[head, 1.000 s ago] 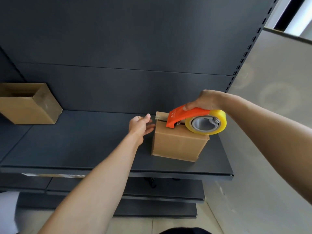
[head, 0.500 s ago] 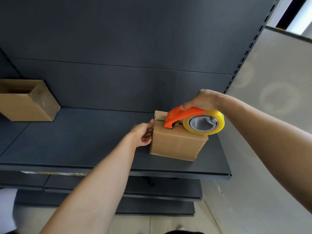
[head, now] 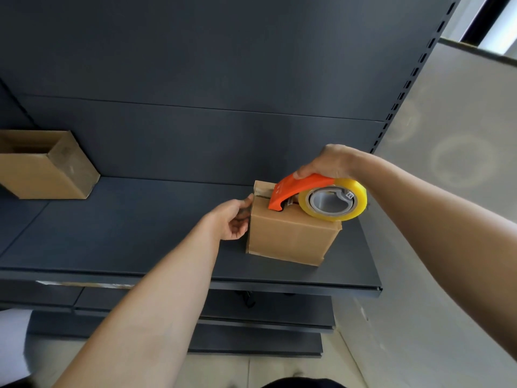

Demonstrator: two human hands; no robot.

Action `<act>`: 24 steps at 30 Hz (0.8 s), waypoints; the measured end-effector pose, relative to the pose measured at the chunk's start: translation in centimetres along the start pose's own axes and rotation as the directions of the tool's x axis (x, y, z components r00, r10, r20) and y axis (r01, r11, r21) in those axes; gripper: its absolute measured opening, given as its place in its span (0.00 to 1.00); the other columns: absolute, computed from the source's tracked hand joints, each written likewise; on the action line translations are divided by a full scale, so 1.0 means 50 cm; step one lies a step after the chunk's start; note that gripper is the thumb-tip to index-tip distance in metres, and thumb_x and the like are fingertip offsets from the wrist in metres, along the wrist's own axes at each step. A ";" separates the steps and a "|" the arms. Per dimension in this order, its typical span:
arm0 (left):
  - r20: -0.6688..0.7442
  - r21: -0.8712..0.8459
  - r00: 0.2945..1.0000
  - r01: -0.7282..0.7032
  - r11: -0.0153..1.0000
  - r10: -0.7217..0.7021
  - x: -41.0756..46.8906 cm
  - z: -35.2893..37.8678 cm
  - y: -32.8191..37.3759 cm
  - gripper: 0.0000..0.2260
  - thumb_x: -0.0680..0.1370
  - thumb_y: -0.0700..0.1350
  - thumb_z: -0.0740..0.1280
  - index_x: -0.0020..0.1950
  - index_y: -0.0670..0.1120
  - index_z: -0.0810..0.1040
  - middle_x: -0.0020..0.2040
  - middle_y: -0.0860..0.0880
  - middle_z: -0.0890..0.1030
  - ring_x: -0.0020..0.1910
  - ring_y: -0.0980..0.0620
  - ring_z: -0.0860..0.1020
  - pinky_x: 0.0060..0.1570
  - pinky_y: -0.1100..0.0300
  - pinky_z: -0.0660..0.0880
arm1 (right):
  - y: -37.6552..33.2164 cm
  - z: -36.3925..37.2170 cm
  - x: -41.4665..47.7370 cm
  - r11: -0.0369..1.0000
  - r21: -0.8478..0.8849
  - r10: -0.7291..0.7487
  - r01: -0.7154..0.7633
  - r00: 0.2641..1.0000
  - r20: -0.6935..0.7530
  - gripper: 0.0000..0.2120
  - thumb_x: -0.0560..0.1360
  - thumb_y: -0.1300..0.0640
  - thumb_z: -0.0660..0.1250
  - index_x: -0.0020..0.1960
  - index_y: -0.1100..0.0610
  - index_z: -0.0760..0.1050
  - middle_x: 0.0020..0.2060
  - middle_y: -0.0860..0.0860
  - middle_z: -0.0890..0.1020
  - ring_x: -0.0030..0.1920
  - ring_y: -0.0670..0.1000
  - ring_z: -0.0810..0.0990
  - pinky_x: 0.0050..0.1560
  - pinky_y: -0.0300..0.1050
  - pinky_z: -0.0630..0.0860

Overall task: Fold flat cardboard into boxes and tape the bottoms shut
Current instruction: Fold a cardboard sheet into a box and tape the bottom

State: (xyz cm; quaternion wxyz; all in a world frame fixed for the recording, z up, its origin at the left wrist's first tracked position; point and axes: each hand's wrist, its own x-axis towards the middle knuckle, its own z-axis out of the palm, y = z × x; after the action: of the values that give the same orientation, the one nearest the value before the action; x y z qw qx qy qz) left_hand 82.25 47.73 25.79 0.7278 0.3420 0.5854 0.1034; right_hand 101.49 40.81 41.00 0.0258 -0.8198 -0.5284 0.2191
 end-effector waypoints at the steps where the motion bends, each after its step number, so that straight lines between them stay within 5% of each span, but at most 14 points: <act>1: -0.010 0.010 1.000 0.025 1.000 -0.025 0.005 0.000 -0.007 0.26 0.66 0.65 0.73 0.43 0.42 0.74 0.33 0.48 0.76 0.27 0.54 0.73 0.25 0.64 0.73 | 0.001 0.000 0.001 1.000 0.004 -0.002 0.002 1.000 0.001 0.19 0.70 0.38 0.70 0.36 0.52 0.70 0.34 0.49 0.75 0.34 0.47 0.73 0.31 0.40 0.65; 4: -0.009 -0.015 0.998 0.069 0.998 -0.069 0.017 0.005 -0.023 0.31 0.63 0.68 0.71 0.47 0.42 0.72 0.33 0.48 0.76 0.27 0.54 0.73 0.25 0.63 0.74 | 0.003 -0.001 0.004 1.000 0.023 -0.007 0.007 1.000 0.010 0.18 0.70 0.39 0.70 0.38 0.52 0.71 0.34 0.49 0.75 0.34 0.47 0.73 0.33 0.41 0.67; 8: -0.153 0.038 0.988 0.041 0.998 -0.035 0.026 0.020 -0.036 0.19 0.75 0.58 0.68 0.43 0.41 0.72 0.33 0.48 0.73 0.30 0.53 0.72 0.27 0.63 0.73 | 0.002 0.000 0.006 0.999 0.037 -0.012 0.011 0.999 0.032 0.17 0.71 0.40 0.70 0.39 0.52 0.72 0.34 0.49 0.76 0.34 0.47 0.74 0.41 0.42 0.68; 10: -0.279 0.067 0.956 -0.078 0.995 0.093 0.028 0.025 -0.033 0.11 0.77 0.47 0.68 0.49 0.39 0.74 0.39 0.44 0.76 0.34 0.50 0.75 0.32 0.59 0.75 | 0.002 0.000 0.006 0.999 0.026 -0.023 0.022 0.999 0.034 0.17 0.71 0.40 0.70 0.37 0.52 0.72 0.34 0.49 0.76 0.35 0.47 0.74 0.38 0.42 0.68; 12: -0.424 0.234 0.821 -0.309 0.922 0.382 0.028 0.029 -0.008 0.11 0.77 0.43 0.67 0.55 0.38 0.75 0.49 0.42 0.79 0.44 0.46 0.78 0.42 0.54 0.76 | 0.004 -0.001 0.007 0.999 0.030 -0.033 0.031 0.999 0.042 0.17 0.71 0.40 0.69 0.37 0.53 0.72 0.35 0.49 0.76 0.35 0.47 0.74 0.35 0.42 0.68; 15: -0.207 0.368 0.635 -0.654 0.661 0.744 -0.021 0.056 0.043 0.07 0.79 0.41 0.63 0.56 0.44 0.76 0.55 0.48 0.78 0.53 0.52 0.76 0.51 0.61 0.71 | 0.003 -0.004 0.006 0.998 0.042 -0.051 0.048 0.997 0.063 0.15 0.72 0.41 0.68 0.44 0.53 0.74 0.36 0.49 0.77 0.38 0.49 0.76 0.41 0.42 0.70; 18: 0.048 0.375 0.624 -0.735 0.565 0.780 -0.031 0.084 0.036 0.10 0.82 0.39 0.57 0.54 0.44 0.79 0.55 0.48 0.80 0.54 0.56 0.77 0.57 0.58 0.73 | 0.008 -0.002 0.010 0.998 0.038 -0.052 0.050 0.996 0.073 0.17 0.72 0.40 0.68 0.48 0.54 0.76 0.41 0.50 0.79 0.43 0.51 0.77 0.46 0.43 0.71; 20: 0.116 0.396 0.597 -0.761 0.514 0.794 -0.019 0.091 0.017 0.11 0.82 0.40 0.57 0.55 0.42 0.79 0.58 0.48 0.79 0.58 0.65 0.72 0.62 0.66 0.66 | 0.011 -0.003 0.013 0.998 0.041 -0.059 0.056 0.995 0.080 0.17 0.72 0.40 0.68 0.47 0.53 0.76 0.42 0.51 0.80 0.42 0.51 0.77 0.45 0.43 0.71; 24: 0.180 0.430 0.533 -0.798 0.421 0.827 0.019 0.077 0.009 0.10 0.82 0.41 0.59 0.54 0.49 0.80 0.61 0.51 0.78 0.73 0.53 0.63 0.75 0.53 0.54 | 0.024 -0.020 0.008 0.997 0.000 -0.072 0.072 0.990 0.122 0.20 0.71 0.35 0.66 0.46 0.52 0.74 0.40 0.48 0.77 0.44 0.51 0.76 0.47 0.44 0.69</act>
State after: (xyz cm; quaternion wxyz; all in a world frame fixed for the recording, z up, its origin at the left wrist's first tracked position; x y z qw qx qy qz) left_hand 86.22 47.15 25.63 0.4643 0.7409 0.3745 0.3086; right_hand 103.04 40.80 41.43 -0.0006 -0.7853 -0.5588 0.2666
